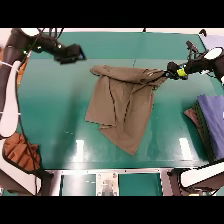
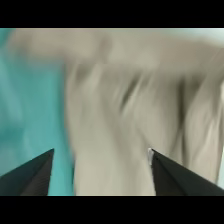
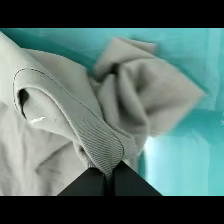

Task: Fold the shirts.

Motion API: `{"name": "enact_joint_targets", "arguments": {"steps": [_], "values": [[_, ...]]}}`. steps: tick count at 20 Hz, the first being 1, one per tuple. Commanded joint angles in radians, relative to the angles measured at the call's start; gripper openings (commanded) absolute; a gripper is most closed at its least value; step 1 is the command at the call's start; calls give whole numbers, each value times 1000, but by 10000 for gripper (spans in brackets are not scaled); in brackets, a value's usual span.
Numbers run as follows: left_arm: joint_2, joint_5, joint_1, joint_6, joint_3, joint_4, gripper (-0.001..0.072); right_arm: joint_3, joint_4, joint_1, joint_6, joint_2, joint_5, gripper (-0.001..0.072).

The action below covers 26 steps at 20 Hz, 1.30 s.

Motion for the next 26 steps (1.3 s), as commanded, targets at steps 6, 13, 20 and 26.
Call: {"name": "enact_joint_targets", "arguments": {"steps": [6, 13, 20, 26], "values": [[241, 146, -54, -76, -760, 29, 591, -1, -19, -59, -19, -6, 35, 21], [205, 476, -85, 138, -1014, -317, 589, -1, -19, -58, -25, -5, 35, 21], [150, 471, -112, 254, -945, -353, 28, -1, -24, -72, -21, -2, 111, 20], [193, 424, 125, 128, -556, -69, 27, -169, -173, -84, 86, 172, 181, 18]]}}
